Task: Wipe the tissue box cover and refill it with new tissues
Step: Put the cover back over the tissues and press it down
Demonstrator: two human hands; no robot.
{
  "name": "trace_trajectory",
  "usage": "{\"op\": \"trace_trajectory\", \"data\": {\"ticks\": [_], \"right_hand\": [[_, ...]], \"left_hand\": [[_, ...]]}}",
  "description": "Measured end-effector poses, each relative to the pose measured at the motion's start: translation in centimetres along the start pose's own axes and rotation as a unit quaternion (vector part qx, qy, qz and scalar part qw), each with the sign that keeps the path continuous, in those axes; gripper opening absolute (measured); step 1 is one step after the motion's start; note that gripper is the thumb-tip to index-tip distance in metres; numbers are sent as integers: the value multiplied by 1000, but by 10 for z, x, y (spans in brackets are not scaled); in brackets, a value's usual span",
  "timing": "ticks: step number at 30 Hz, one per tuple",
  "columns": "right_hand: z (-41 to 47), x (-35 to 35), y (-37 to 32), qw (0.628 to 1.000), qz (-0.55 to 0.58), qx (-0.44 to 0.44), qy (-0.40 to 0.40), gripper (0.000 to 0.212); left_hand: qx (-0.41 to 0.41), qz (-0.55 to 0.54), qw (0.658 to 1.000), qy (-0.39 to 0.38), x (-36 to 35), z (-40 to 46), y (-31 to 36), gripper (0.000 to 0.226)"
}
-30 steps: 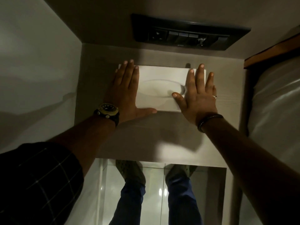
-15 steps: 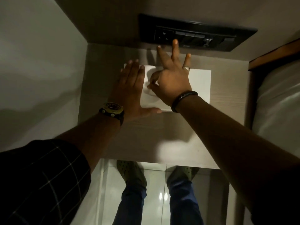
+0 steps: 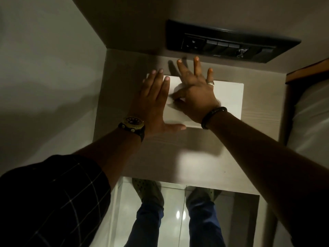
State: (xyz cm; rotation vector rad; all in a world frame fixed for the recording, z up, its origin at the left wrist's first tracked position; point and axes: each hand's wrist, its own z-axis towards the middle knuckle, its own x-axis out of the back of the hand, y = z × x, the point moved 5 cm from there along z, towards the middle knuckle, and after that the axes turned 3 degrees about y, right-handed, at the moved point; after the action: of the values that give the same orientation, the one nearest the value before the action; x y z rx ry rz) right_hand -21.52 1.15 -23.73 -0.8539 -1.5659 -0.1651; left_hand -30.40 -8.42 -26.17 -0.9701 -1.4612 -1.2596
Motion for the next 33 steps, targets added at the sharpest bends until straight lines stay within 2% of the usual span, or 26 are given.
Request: {"op": "trace_trajectory", "data": {"ticks": [5, 13, 18, 22, 26, 31, 33], "right_hand": [[-27, 16, 15, 985, 145, -51, 84, 7], [-38, 11, 25, 939, 277, -120, 164, 9], [-40, 11, 29, 909, 309, -168, 224, 11], [-35, 4, 25, 919, 299, -170, 191, 11], [-36, 7, 28, 912, 312, -173, 202, 10], [-36, 4, 22, 956, 233, -123, 131, 11], [-38, 6, 23, 946, 257, -137, 139, 10]], "left_hand": [[-7, 5, 1000, 10, 2, 0, 1, 127], [0, 1, 1000, 17, 2, -1, 0, 126], [4, 2, 1000, 16, 0, -1, -1, 128], [5, 3, 1000, 17, 0, -1, -1, 129], [3, 4, 1000, 18, -1, -1, -2, 130], [5, 6, 1000, -4, -6, 0, -3, 133], [6, 8, 1000, -2, -6, 0, -2, 133]]}}
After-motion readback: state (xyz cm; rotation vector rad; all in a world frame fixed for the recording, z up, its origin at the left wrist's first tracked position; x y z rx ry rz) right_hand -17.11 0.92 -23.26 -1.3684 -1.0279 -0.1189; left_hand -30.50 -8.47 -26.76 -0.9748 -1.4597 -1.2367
